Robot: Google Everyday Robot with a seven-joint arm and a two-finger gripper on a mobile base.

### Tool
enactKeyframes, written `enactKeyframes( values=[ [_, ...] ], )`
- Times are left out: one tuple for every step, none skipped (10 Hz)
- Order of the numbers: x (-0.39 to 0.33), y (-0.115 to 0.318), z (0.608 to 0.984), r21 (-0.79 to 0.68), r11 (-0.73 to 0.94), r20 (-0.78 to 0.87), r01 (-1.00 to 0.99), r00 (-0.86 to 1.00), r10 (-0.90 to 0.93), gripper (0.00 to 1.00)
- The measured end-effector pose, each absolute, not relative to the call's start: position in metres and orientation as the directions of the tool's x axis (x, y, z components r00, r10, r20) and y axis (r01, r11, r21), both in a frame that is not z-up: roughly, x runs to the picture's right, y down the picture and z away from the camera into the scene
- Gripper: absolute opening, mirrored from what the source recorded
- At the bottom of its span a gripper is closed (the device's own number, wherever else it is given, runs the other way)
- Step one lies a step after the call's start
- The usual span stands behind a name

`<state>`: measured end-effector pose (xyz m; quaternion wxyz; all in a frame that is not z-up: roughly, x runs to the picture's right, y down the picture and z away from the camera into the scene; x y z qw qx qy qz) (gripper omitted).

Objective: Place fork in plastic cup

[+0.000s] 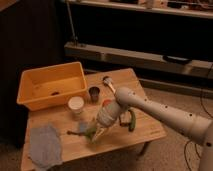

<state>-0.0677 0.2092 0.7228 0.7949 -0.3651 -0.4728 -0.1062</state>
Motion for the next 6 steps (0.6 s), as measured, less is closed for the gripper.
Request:
enactKeyframes(
  values=[
    [-0.067, 0.205, 0.716, -0.449, 0.722, 0.845, 0.527, 0.513, 0.15, 0.75],
    [-0.067, 0.202, 0.71, -0.42, 0.73, 0.858, 0.539, 0.497, 0.126, 0.75],
    [-0.067, 0.198, 0.705, -0.398, 0.737, 0.867, 0.547, 0.486, 0.108, 0.75],
    [-0.064, 0.193, 0.705, -0.404, 0.738, 0.862, 0.541, 0.495, 0.108, 0.75],
    [-0.062, 0.193, 0.709, -0.433, 0.73, 0.846, 0.529, 0.517, 0.128, 0.75],
    [-0.061, 0.195, 0.714, -0.454, 0.721, 0.834, 0.524, 0.534, 0.137, 0.75]
  ],
)
